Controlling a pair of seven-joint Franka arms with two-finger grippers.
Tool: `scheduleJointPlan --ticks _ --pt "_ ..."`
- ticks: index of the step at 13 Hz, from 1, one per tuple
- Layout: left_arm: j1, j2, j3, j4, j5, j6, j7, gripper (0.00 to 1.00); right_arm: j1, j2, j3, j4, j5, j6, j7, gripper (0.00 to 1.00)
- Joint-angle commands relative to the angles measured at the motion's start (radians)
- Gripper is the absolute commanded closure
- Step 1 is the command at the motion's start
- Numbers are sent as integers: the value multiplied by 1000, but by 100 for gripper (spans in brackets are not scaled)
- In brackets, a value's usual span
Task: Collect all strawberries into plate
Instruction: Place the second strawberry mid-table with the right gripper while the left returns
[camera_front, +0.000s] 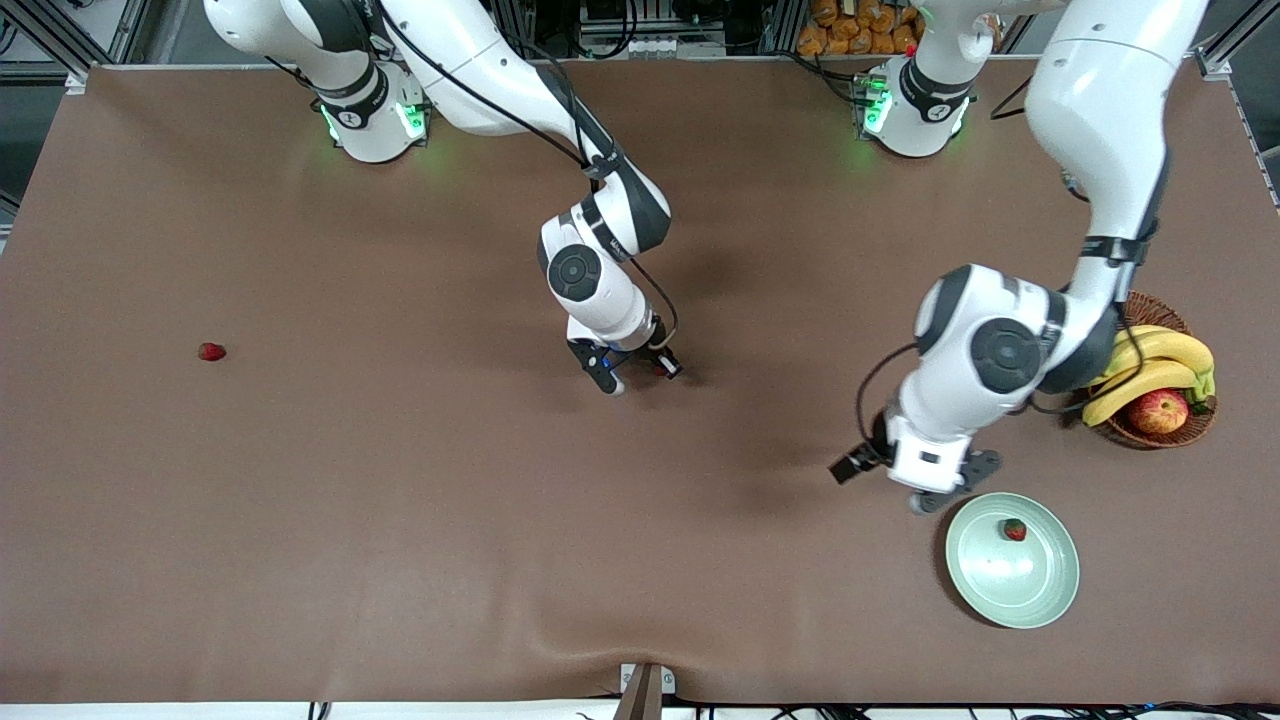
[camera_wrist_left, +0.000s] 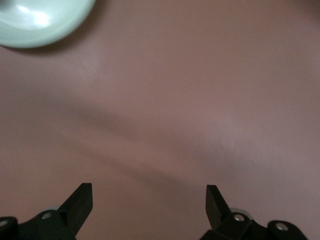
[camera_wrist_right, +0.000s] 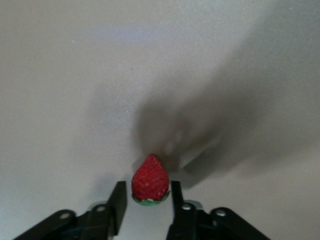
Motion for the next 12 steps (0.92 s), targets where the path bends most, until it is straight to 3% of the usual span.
scheduleJointPlan --ticks 1,5,9,12 --pt "-63 24 1 8 23 6 -6 0 1 -14 -23 29 8 -54 3 0" --pt "-125 114 1 58 23 19 6 0 -16 -95 -167 72 7 -318 -38 0" --pt "-230 181 5 108 23 21 -14 0 -67 -135 -328 67 10 -511 -315 0" --pt "-327 179 11 102 26 -5 -61 0 -169 -162 -351 60 10 -625 -495 0"
